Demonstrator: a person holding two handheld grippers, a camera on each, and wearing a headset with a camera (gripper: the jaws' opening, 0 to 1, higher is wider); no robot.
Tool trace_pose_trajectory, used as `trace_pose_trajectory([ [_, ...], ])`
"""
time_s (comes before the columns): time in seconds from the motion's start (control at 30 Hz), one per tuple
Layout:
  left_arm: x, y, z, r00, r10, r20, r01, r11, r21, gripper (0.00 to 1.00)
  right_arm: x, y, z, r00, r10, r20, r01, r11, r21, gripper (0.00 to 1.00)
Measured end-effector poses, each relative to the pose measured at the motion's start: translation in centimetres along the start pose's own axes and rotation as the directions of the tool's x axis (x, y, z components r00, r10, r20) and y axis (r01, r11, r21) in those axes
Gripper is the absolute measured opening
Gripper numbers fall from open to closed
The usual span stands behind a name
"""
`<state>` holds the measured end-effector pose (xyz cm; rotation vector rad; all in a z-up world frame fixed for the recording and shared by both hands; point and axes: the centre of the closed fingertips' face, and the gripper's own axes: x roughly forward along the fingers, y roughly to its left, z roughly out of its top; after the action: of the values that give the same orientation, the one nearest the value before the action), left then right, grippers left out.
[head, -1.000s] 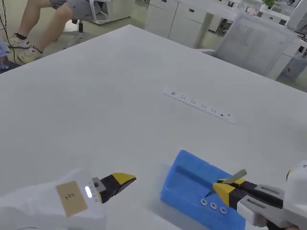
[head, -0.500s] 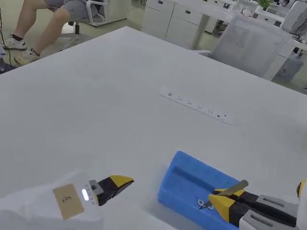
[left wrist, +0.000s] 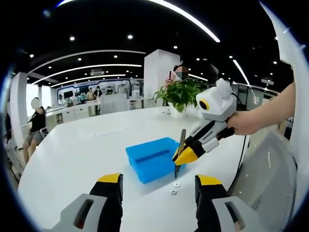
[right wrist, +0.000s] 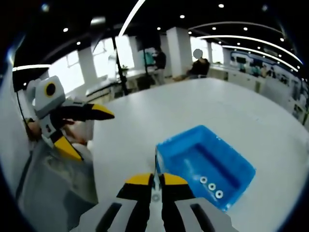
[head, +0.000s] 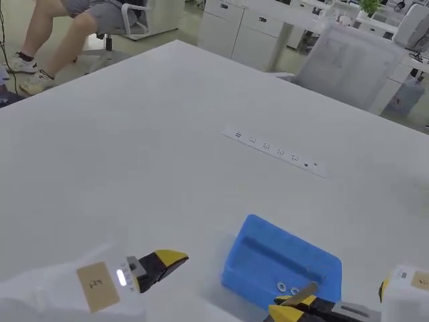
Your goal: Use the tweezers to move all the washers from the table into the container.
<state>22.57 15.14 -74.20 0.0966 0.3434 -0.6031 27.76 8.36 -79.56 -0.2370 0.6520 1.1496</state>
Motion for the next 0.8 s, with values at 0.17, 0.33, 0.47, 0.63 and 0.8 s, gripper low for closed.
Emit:
trace_pose_trajectory([
  [0.17,0.0,0.0,0.0,1.0000,0.000,0.000,0.000,1.000,-0.002,0.60,0.5,0.4,-1.0,0.9995,0.013,-0.028,-0.013,1.000,0.010,0.03],
  [0.33,0.0,0.1,-0.1,1.0000,0.002,-0.001,-0.002,1.000,-0.002,0.59,0.7,0.5,-1.4,0.9991,0.016,-0.038,-0.016,1.000,0.016,0.03],
  [0.47,0.0,0.2,-0.1,1.0000,0.003,-0.001,-0.003,1.000,-0.002,0.59,0.9,0.7,-1.7,0.9986,0.024,-0.048,-0.023,1.000,0.015,0.03],
  [0.63,0.0,0.2,-0.1,1.0000,0.005,0.000,-0.005,1.000,-0.003,0.59,1.1,1.0,-2.1,0.9976,0.027,-0.065,-0.028,1.000,-0.012,0.03],
  [0.8,0.0,0.2,-0.1,1.0000,0.007,0.000,-0.007,1.000,-0.003,0.59,0.8,1.4,-2.3,0.9969,0.026,-0.074,-0.032,0.997,-0.075,0.03],
])
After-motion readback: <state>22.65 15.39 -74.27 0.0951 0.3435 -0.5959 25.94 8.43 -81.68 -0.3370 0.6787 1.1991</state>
